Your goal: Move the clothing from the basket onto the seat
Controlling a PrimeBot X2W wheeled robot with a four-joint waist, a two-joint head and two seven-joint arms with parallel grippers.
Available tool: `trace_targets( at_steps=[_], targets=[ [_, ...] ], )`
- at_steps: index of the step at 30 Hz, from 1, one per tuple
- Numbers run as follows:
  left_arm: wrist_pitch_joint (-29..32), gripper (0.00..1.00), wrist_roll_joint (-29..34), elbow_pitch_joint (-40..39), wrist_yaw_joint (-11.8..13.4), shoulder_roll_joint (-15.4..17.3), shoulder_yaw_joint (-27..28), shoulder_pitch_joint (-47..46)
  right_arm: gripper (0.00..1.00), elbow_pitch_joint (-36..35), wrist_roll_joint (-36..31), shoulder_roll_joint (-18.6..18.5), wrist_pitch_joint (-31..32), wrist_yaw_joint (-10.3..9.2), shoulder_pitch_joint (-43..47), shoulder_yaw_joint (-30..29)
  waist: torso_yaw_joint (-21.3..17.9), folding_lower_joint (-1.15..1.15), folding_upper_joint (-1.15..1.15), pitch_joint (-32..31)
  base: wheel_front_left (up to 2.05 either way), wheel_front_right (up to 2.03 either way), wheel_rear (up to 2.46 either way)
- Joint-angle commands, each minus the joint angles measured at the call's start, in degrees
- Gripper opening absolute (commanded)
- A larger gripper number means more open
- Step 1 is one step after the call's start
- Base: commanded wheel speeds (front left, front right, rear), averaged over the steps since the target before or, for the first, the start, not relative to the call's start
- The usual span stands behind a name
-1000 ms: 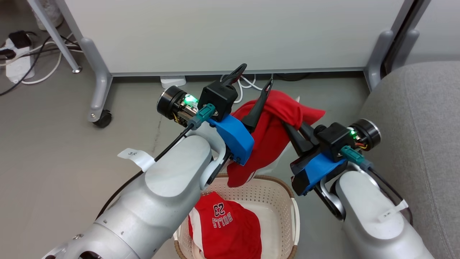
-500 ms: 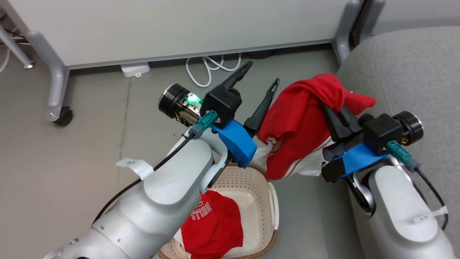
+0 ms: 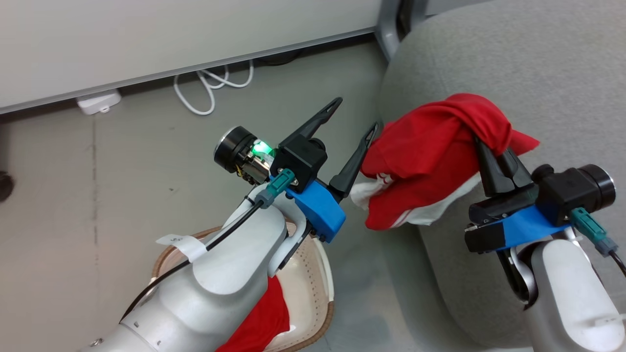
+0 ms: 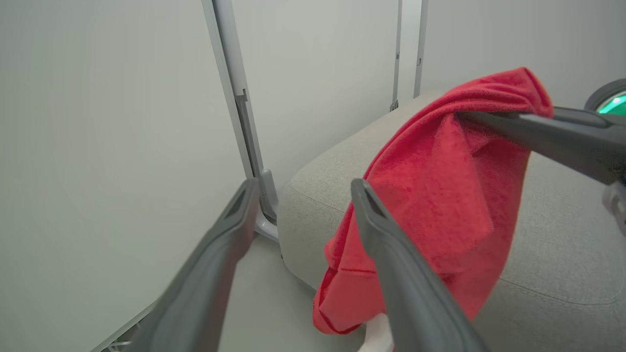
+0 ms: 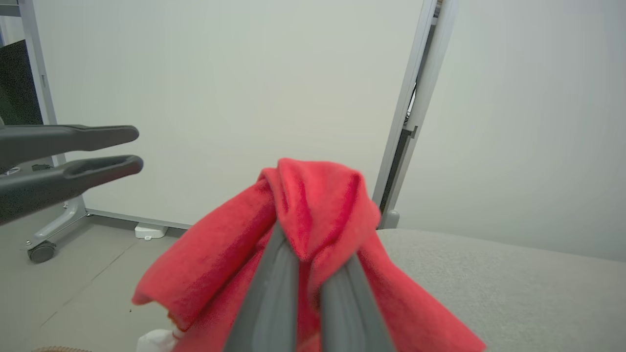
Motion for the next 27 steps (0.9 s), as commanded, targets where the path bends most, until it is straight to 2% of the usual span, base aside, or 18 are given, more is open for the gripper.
trace_targets(
  at_steps=[1, 15, 22, 27],
  targets=[
    [-0.3, 1.00, 0.5, -0.1, -0.3, 0.2, 0.1, 0.7, 0.00, -1.0, 0.2, 0.3, -0.2, 0.03, 1.1, -0.7, -2.3, 0.00, 0.00, 0.0, 0.00, 0.00, 0.00],
    [-0.3, 1.00, 2.2, 0.5, -1.4, -0.5, -0.2, 2.4, 0.00, -5.3, 0.3, 1.8, -0.2, 0.03, 7.4, -5.2, -9.1, 0.00, 0.00, -1.2, 0.00, 0.00, 0.00],
    [-0.3, 1.00, 2.8, 0.4, -1.8, -0.9, 0.1, 2.8, 0.00, -6.0, 0.0, 2.4, -0.2, 0.03, 9.2, -6.1, -9.7, 0.00, 0.00, -1.8, 0.00, 0.00, 0.00],
    [-0.3, 1.00, 3.5, 0.1, -1.7, -0.8, 0.6, 2.7, 0.00, -7.7, -0.5, 1.8, -0.2, 0.03, 6.2, -5.7, -9.4, 0.00, 0.00, -1.0, 0.00, 0.00, 0.00]
  ],
)
